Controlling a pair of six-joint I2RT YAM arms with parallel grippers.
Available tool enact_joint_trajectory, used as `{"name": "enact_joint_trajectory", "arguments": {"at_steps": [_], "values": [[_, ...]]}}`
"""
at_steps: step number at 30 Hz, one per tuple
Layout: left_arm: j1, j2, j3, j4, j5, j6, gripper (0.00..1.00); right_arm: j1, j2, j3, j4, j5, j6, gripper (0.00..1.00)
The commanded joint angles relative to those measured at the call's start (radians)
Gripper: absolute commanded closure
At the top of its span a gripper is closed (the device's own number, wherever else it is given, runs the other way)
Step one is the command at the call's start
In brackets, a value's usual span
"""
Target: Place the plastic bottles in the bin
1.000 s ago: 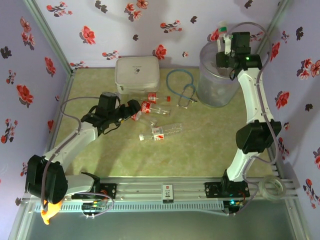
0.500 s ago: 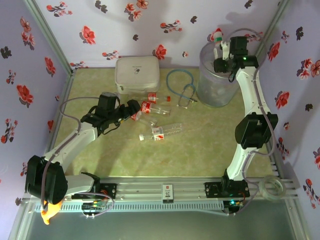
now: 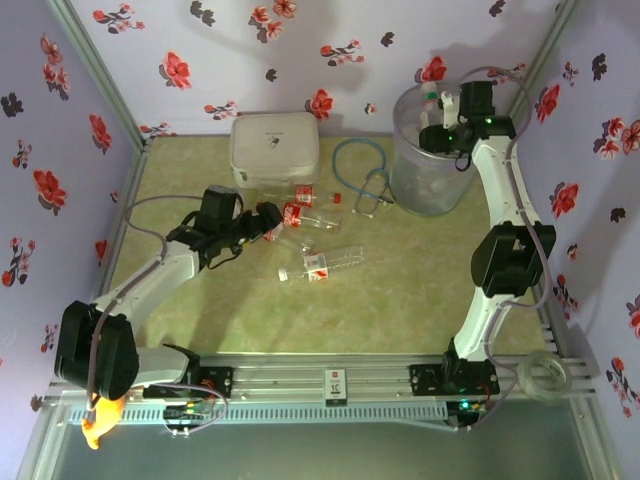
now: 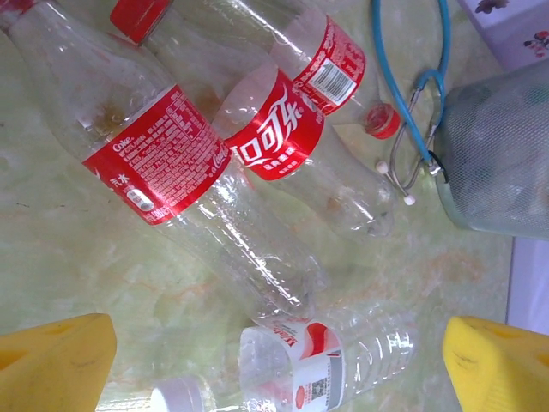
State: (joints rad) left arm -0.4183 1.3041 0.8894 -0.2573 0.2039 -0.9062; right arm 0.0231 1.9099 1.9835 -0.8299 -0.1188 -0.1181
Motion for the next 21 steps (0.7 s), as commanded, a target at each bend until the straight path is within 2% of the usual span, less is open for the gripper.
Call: {"name": "enact_joint_trajectory", "arguments": {"at_steps": [1, 5, 11, 14, 16, 19, 21], "values": [[0.009, 0.032, 0.044, 0.022, 0.018, 0.026, 0.02, 0.001, 0.001, 0.074, -0.102, -0.049, 0.005, 0.22], [0.008, 0.059, 0.066, 0.024, 0.031, 0.034, 0.02, -0.002, -0.015, 0.123, -0.129, -0.034, 0.003, 0.17], [0.008, 0.076, 0.071, 0.026, 0.031, 0.036, 0.02, -0.015, 0.018, 0.199, -0.15, 0.03, -0.003, 0.23], [0.008, 0.077, 0.072, 0.023, 0.032, 0.039, 0.02, -0.015, 0.066, 0.246, -0.177, 0.118, -0.02, 0.3], [0.009, 0.077, 0.072, 0.023, 0.032, 0.041, 0.02, -0.014, 0.077, 0.251, -0.171, 0.129, -0.031, 0.33], [0.009, 0.089, 0.076, 0.026, 0.032, 0.037, 0.02, -0.014, 0.093, 0.265, -0.167, 0.124, -0.04, 0.49], [0.01, 0.101, 0.08, 0.032, 0.033, 0.031, 0.02, -0.015, 0.117, 0.28, -0.176, 0.12, -0.047, 0.5]]}}
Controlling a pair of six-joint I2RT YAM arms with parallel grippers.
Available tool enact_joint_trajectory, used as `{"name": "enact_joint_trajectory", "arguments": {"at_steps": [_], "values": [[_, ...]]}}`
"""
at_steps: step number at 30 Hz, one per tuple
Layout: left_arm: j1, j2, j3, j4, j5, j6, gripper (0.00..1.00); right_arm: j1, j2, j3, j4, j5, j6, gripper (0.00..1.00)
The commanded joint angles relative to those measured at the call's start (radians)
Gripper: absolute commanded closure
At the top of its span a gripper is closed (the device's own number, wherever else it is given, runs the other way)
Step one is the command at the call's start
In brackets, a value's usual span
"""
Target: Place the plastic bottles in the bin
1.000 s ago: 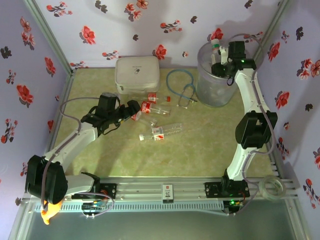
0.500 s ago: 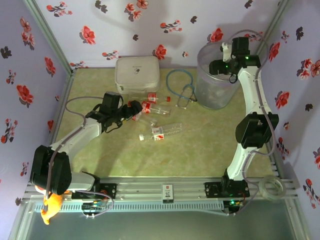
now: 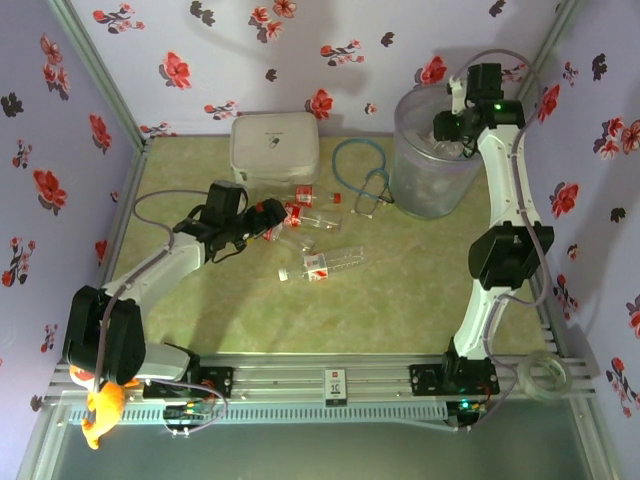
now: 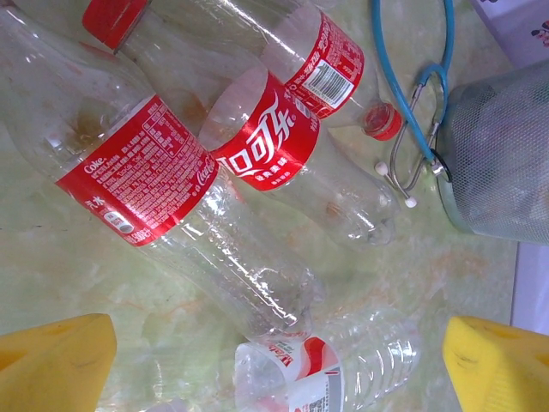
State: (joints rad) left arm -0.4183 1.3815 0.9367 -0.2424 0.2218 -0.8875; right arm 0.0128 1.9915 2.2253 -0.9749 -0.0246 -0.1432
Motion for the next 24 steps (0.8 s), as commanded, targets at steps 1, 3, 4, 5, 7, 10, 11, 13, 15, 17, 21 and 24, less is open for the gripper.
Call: {"name": "enact_joint_trajectory", "arguments": {"at_steps": [1, 3, 4, 5, 7, 10, 11, 13, 15, 17, 21, 24], "values": [[0.01, 0.028, 0.034, 0.021, 0.017, 0.01, 0.02, -0.005, 0.059, 0.056, -0.049, 0.026, -0.023, 0.5], [0.01, 0.034, 0.037, 0.025, 0.022, 0.007, 0.02, -0.005, 0.095, 0.08, -0.097, 0.024, -0.021, 0.5], [0.009, 0.035, 0.037, 0.025, 0.024, 0.008, 0.02, -0.005, 0.104, 0.074, -0.116, 0.013, -0.015, 0.51], [0.01, 0.033, 0.037, 0.025, 0.023, 0.008, 0.02, -0.005, 0.099, 0.046, -0.117, -0.004, -0.008, 0.51], [0.009, 0.03, 0.029, 0.03, 0.024, 0.008, 0.02, -0.004, 0.065, -0.067, -0.058, -0.049, 0.012, 0.54], [0.009, 0.034, 0.027, 0.033, 0.024, 0.009, 0.02, -0.005, 0.036, -0.184, 0.003, -0.085, 0.032, 0.56], [0.01, 0.034, 0.029, 0.028, 0.023, 0.009, 0.02, -0.005, 0.034, -0.2, 0.005, -0.085, 0.037, 0.56], [0.009, 0.03, 0.029, 0.025, 0.025, 0.013, 0.02, -0.005, 0.034, -0.222, 0.011, -0.098, 0.043, 0.56], [0.01, 0.025, 0.027, 0.025, 0.025, 0.015, 0.02, -0.005, 0.038, -0.235, 0.012, -0.101, 0.047, 0.56], [0.01, 0.021, 0.022, 0.025, 0.024, 0.015, 0.02, -0.005, 0.042, -0.236, 0.003, -0.085, 0.045, 0.56], [0.009, 0.015, 0.01, 0.022, 0.021, 0.014, 0.01, -0.005, 0.05, -0.226, -0.029, -0.036, 0.034, 0.55], [0.01, 0.012, 0.015, -0.007, 0.01, 0.026, 0.01, -0.007, 0.016, -0.19, -0.017, -0.065, 0.035, 0.5]]}}
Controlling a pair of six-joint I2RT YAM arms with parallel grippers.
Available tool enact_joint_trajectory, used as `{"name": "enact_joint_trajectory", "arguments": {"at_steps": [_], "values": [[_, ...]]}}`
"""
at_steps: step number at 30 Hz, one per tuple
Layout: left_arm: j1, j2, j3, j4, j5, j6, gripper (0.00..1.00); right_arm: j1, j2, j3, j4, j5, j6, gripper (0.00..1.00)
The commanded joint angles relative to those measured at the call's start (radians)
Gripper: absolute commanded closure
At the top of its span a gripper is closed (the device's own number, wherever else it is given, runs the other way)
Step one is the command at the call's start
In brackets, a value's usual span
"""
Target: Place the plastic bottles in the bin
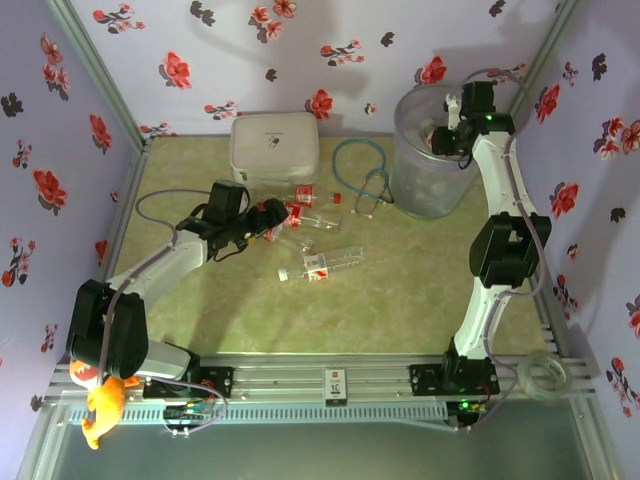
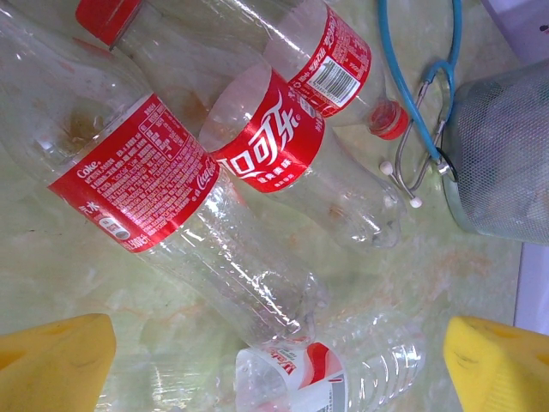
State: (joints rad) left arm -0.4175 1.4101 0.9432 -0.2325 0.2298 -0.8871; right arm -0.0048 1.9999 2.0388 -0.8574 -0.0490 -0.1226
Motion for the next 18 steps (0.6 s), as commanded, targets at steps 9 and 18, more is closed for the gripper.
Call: {"name": "enact_joint_trajectory", "arguments": {"at_steps": [9, 18], "values": [[0.008, -0.027, 0.046, -0.111, -0.081, 0.054, 0.0, 0.012, -0.11, 0.176, -0.036, -0.164, 0.078, 0.25], [-0.016, 0.019, 0.051, -0.162, -0.297, -0.19, 0.07, 0.06, -0.41, -0.222, 0.182, -0.24, 0.161, 0.23]]}}
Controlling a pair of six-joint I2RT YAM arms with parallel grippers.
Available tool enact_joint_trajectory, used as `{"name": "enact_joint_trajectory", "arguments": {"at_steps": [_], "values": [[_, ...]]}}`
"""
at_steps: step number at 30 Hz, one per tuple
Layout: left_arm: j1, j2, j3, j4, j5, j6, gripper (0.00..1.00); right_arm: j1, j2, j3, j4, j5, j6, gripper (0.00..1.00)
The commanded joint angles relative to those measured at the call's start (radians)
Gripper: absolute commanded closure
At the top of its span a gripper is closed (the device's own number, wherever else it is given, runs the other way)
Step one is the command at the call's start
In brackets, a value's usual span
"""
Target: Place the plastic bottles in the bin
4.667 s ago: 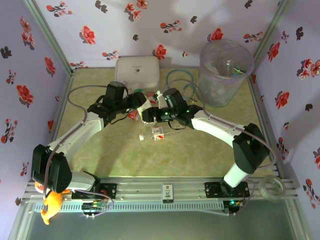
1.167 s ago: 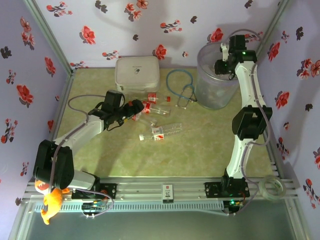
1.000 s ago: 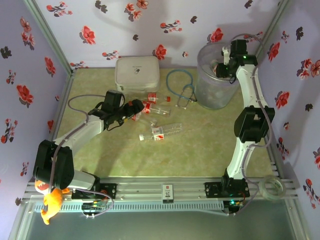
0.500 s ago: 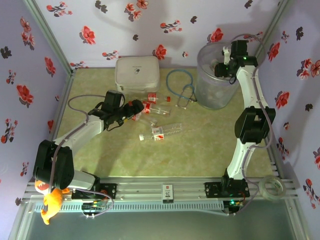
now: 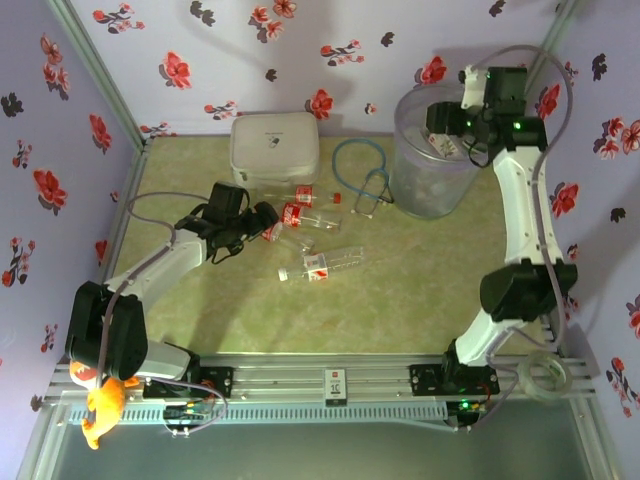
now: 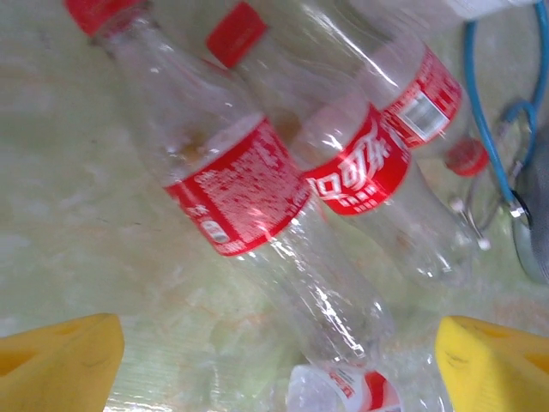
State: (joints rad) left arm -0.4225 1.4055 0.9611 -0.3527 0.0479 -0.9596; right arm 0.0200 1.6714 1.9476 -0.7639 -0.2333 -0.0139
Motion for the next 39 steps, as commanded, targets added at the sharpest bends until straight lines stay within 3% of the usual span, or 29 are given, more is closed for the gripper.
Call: {"name": "enact_joint_trajectory", "arguments": {"at_steps": [1, 4, 10, 15, 23, 26, 34, 39], "values": [[-0.017, 0.043, 0.042, -0.044, -0.132, -0.149, 0.07, 0.054, -0.13, -0.21, 0.128, -0.046, 0.059, 0.23], [-0.031, 0.114, 0.085, -0.067, -0.163, -0.228, 0.09, 0.096, -0.234, -0.387, 0.196, -0.02, 0.085, 0.23], [-0.057, 0.257, 0.197, -0.096, -0.204, -0.252, 0.14, 0.126, -0.357, -0.626, 0.249, -0.011, 0.129, 0.23], [-0.086, 0.341, 0.243, -0.143, -0.243, -0.313, 0.25, 0.126, -0.406, -0.731, 0.262, 0.016, 0.137, 0.23], [-0.098, 0.411, 0.244, -0.158, -0.258, -0.378, 0.28, 0.125, -0.45, -0.779, 0.262, 0.004, 0.136, 0.22], [-0.09, 0.441, 0.227, -0.139, -0.26, -0.382, 0.33, 0.126, -0.465, -0.812, 0.277, -0.016, 0.154, 0.23], [-0.082, 0.373, 0.145, -0.118, -0.296, -0.384, 0.41, 0.149, -0.479, -0.854, 0.269, -0.108, 0.193, 0.22], [-0.069, 0.247, 0.109, -0.138, -0.327, -0.345, 0.42, 0.333, -0.408, -0.854, 0.319, -0.175, 0.244, 0.23]]}}
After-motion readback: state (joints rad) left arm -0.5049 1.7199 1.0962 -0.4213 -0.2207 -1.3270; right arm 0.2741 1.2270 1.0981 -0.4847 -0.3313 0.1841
